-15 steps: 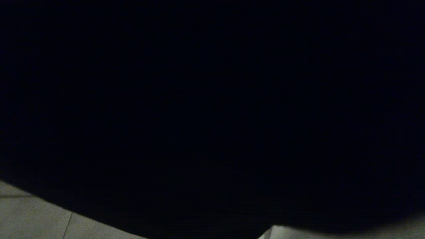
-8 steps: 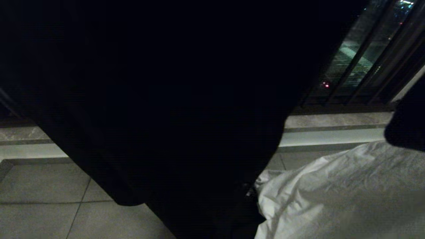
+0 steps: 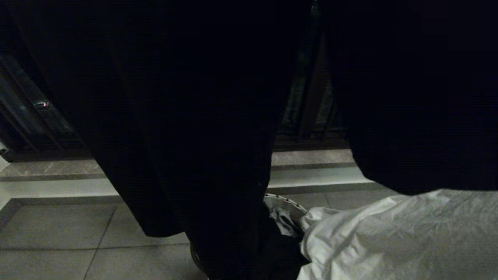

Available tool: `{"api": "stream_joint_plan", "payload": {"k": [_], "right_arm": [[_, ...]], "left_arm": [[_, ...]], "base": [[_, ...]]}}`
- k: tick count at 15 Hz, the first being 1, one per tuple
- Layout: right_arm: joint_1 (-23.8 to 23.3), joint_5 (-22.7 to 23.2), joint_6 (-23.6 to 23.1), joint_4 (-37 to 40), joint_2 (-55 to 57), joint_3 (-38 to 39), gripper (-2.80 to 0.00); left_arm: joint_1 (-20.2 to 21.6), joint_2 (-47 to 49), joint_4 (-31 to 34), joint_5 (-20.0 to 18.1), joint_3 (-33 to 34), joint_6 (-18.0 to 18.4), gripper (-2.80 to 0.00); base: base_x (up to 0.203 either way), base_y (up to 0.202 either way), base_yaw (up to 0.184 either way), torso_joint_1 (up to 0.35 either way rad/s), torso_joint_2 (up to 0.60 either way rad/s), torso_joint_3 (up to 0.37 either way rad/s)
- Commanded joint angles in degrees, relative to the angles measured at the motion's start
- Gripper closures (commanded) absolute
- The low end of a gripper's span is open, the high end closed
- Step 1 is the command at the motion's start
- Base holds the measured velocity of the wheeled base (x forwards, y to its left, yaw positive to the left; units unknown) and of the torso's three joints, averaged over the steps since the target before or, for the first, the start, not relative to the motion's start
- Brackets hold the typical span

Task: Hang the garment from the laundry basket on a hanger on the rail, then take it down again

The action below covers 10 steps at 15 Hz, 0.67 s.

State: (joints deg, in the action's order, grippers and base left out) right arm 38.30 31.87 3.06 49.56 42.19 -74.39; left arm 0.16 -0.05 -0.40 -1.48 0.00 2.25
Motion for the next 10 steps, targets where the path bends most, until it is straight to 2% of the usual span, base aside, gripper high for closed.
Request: {"api": "stream_joint_plan", "payload": {"k": [1, 10], "right_arm": [[0.0, 0.0, 0.0, 0.1, 0.0, 0.0, 0.00], [0.0, -0.2, -0.6, -1.3, -0.6, 0.0, 0.00]], "left_arm": [[0.0, 0.0, 0.0, 0.0, 0.1, 0.0, 0.00], [0.0, 0.0, -0.1, 0.0, 0.2, -0.1, 0.00]], "base": [[0.000, 0.000, 0.000, 0.002, -0.03, -0.017], [0.000, 0.000, 0.000, 0.002, 0.00, 0.026]]}}
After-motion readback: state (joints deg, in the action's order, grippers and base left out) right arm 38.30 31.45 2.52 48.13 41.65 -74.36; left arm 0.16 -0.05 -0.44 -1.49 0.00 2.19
